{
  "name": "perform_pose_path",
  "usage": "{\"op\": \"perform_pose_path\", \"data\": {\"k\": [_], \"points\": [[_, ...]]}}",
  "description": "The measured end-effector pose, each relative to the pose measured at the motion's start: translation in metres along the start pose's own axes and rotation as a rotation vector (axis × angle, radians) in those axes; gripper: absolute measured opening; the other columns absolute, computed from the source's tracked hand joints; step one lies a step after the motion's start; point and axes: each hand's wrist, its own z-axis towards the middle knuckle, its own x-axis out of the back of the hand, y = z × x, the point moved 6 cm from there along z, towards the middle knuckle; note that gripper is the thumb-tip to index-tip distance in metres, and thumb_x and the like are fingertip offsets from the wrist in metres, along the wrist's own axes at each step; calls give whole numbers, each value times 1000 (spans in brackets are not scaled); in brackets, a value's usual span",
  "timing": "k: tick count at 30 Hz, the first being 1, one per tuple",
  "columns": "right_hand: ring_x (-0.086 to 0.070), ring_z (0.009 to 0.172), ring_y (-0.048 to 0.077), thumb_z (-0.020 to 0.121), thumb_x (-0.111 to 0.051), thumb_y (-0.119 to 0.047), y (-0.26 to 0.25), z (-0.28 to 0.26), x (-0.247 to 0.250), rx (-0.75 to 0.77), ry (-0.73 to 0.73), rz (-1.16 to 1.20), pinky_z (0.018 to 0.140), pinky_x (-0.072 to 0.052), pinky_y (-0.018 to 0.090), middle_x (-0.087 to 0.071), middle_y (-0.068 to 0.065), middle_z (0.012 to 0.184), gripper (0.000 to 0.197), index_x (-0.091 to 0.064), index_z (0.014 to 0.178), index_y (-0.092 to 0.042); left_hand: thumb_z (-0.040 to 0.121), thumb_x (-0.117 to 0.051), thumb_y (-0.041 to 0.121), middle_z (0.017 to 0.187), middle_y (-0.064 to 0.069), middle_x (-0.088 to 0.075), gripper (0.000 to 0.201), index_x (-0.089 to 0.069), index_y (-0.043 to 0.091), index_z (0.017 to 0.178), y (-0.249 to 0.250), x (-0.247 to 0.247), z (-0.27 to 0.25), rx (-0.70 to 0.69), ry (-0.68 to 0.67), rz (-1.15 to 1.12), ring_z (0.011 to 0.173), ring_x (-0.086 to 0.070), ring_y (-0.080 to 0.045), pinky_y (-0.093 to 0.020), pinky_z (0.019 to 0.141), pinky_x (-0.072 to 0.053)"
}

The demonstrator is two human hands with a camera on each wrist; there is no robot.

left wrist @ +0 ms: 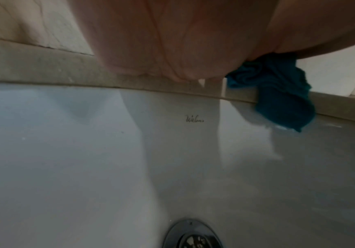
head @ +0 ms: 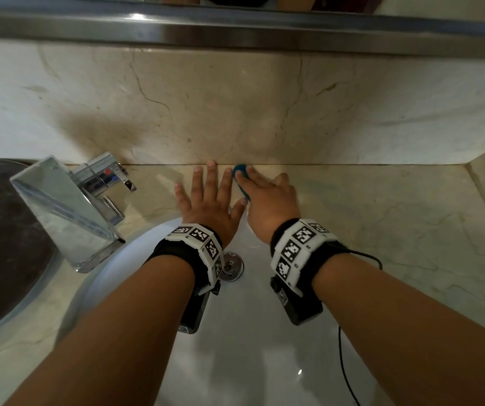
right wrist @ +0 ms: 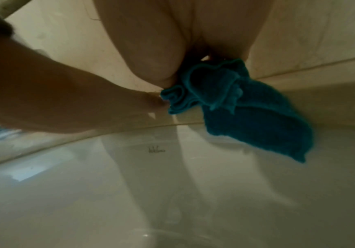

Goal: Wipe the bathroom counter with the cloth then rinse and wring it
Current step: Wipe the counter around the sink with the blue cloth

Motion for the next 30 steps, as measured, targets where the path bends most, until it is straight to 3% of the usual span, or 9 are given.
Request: {"op": "perform_pose_path", "data": {"k": [3,6,13,20,24,30], "points": [[-28,126,29,96,-36,-23,-4,10,4,21,16,5,102,-32,37,-6,-16,157,59,-10,148,-37,93,-5,55,154,-1,28,65,24,28,144,0,1,0,0,-2,5,142,22,-25,-56,113,10],[-28,126,30,94,-35,-16,7,7,4,20,-6,-29,102,-32,37,-5,-17,157,64,-8,148,-37,93,-5,58,153,-1,31,65,26,29,143,0,1,1,2,-27,-3,142,25,-25,-55,111,13],[-28,125,35,93,-35,-12,42,-7,5,-221,3,-60,103,-32,40,-6,-9,158,67,-4,150,-29,93,-5,58,154,-1,28,66,23,28,145,0,1,1,-6,-11,-14,142,24,-26,-56,111,13],[-32,119,27,89,-38,-8,5,5,6,59,50,-16,100,-33,38,-9,-15,157,69,-14,147,-37,93,-5,58,153,0,30,66,25,29,144,-1,1,1,-7,-17,-10,142,24,-25,-55,111,13],[-30,123,28,90,-35,-3,12,7,8,11,57,-16,100,-32,39,-11,-17,156,71,-14,148,-38,93,-5,58,152,0,31,66,25,29,144,0,1,1,-10,-39,-2,141,25,-25,-55,110,14],[-29,126,34,93,-32,-9,36,-5,11,-153,8,-63,100,-37,42,-9,-11,158,66,-7,149,-32,93,-5,59,152,0,32,67,25,29,144,-1,0,2,-17,-36,-12,141,25,-25,-55,111,13]]}}
